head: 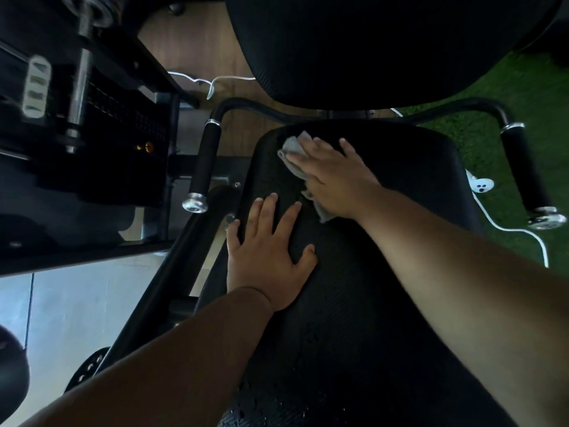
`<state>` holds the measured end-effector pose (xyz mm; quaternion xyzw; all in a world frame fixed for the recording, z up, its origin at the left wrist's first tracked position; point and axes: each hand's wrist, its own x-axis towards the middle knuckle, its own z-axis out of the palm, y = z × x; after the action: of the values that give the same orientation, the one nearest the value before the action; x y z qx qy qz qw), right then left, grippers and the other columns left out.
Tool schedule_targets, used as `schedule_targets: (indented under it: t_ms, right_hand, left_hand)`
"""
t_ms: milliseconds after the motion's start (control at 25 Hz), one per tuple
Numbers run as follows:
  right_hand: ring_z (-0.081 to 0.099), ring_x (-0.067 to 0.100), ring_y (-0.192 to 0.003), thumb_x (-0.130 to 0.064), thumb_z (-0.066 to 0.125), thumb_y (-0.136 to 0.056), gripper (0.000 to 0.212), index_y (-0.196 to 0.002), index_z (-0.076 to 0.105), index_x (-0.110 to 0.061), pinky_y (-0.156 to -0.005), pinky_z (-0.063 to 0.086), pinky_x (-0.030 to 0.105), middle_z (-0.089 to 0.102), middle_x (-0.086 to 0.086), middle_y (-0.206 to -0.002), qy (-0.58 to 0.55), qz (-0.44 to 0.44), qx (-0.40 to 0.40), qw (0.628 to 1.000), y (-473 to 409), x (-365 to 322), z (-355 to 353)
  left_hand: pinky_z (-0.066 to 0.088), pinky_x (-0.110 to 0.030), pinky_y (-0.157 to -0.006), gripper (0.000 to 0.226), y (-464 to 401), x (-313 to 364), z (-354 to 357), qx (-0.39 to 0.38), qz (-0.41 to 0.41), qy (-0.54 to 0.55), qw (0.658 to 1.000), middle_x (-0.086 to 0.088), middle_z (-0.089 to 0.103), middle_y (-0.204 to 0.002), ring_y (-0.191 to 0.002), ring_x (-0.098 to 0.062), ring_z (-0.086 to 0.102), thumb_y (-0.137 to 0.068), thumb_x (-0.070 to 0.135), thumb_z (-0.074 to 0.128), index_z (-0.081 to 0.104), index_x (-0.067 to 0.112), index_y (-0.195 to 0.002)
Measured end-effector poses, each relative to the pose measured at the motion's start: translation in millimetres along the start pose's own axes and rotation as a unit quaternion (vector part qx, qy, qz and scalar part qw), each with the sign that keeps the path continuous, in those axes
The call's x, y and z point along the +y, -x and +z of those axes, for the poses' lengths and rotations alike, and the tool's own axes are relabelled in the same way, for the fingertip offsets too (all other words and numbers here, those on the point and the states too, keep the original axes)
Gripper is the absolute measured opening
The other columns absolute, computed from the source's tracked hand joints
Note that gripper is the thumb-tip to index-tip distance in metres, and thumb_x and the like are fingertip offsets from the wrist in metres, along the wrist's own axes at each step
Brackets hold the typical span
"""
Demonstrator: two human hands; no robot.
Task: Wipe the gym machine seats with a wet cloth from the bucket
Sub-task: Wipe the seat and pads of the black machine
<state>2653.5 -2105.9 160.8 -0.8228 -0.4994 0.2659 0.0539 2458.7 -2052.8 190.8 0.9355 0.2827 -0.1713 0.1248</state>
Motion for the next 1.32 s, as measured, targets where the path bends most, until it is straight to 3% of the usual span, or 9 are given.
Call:
schedule_targets:
  t_ms: [120,280,520,600,760,880,1080,1200,1320]
  right_hand:
    - [0.007,0.014,-0.154,-0.033,0.024,-0.094,0.065,-0.158,0.016,-0.037,-0.122,-0.002,0.052,0.004,-0.006,-0.169,0.014,0.128,0.018,0.992,56,50,-2]
    - [0.012,0.029,-0.153,-0.031,0.034,-0.098,0.065,-0.159,0.014,-0.020,-0.121,0.007,0.058,0.008,0.012,-0.167,-0.023,0.383,0.088,0.919,53,57,-4]
    - [0.004,0.017,-0.154,-0.037,0.028,-0.104,0.058,-0.159,0.012,-0.033,-0.118,-0.013,0.052,0.005,-0.001,-0.169,-0.148,0.126,0.035,0.980,17,-17,1]
    - [0.016,0.011,-0.152,-0.037,0.032,-0.105,0.052,-0.157,0.025,-0.036,-0.120,-0.012,0.049,0.020,-0.008,-0.166,-0.228,0.153,0.088,0.958,48,11,-6]
    - [0.019,0.024,-0.152,-0.035,0.042,-0.101,0.053,-0.153,0.036,-0.023,-0.123,0.006,0.048,0.027,0.005,-0.164,-0.053,0.219,0.111,0.968,90,80,-3]
    - [0.001,0.020,-0.155,-0.043,0.034,-0.102,0.060,-0.158,0.021,-0.030,-0.125,0.002,0.044,0.007,0.002,-0.169,-0.026,0.196,0.080,0.977,84,89,6]
    - [0.003,0.017,-0.155,-0.046,0.033,-0.100,0.060,-0.158,0.025,-0.031,-0.125,0.001,0.041,0.012,0.001,-0.168,-0.025,0.196,0.128,0.972,83,94,17]
    - [0.005,0.017,-0.155,-0.044,0.034,-0.100,0.059,-0.157,0.027,-0.030,-0.125,0.002,0.040,0.014,0.001,-0.168,-0.034,0.193,0.140,0.970,81,97,18]
    - [0.004,0.020,-0.155,-0.046,0.034,-0.099,0.061,-0.157,0.027,-0.030,-0.125,0.002,0.040,0.013,0.002,-0.168,-0.039,0.202,0.144,0.968,82,96,17]
  left_hand:
    - [0.003,-0.049,-0.119,0.071,0,0,0,-0.002,0.002,0.008,1.000,0.007,-0.002,-0.165,-0.152,-0.015,-0.007,-0.088,0.068,0.023,0.008,0.044,-0.153]
    - [0.003,-0.049,-0.119,0.070,-1,0,1,0.005,0.001,0.010,1.000,0.008,-0.001,-0.165,-0.151,-0.014,-0.006,-0.088,0.068,0.024,0.008,0.045,-0.152]
    - [0.005,-0.047,-0.121,0.078,0,2,-3,0.022,0.003,0.045,0.999,0.009,0.007,-0.165,-0.152,-0.010,0.000,-0.089,0.064,0.031,0.003,0.038,-0.156]
    - [0.012,-0.044,-0.121,0.079,4,-1,-10,0.032,-0.020,0.128,0.991,0.009,0.026,-0.161,-0.149,-0.010,0.018,-0.089,0.053,0.048,0.011,0.035,-0.157]
    - [0.032,-0.045,-0.113,0.062,-18,10,-31,0.124,-0.016,0.216,0.968,0.009,0.054,-0.136,-0.129,-0.014,0.047,-0.088,0.034,0.059,0.041,0.029,-0.147]
    - [0.031,-0.046,-0.113,0.060,-75,45,-34,0.111,0.060,0.120,0.985,-0.003,0.041,-0.151,-0.140,-0.024,0.036,-0.094,0.039,0.050,0.036,0.021,-0.150]
    - [0.004,-0.050,-0.123,0.072,-118,106,-1,0.003,0.034,-0.005,0.999,-0.014,-0.008,-0.165,-0.151,-0.033,-0.013,-0.102,0.051,0.030,0.006,0.012,-0.158]
    - [0.000,-0.048,-0.122,0.066,-132,112,-2,0.012,0.119,-0.017,0.993,-0.006,-0.006,-0.167,-0.151,-0.026,-0.017,-0.103,0.049,0.023,0.005,0.018,-0.159]
    - [0.004,-0.048,-0.122,0.066,-159,91,-7,0.016,0.047,0.028,0.998,-0.011,-0.008,-0.166,-0.152,-0.029,-0.007,-0.103,0.044,0.029,0.005,0.018,-0.159]
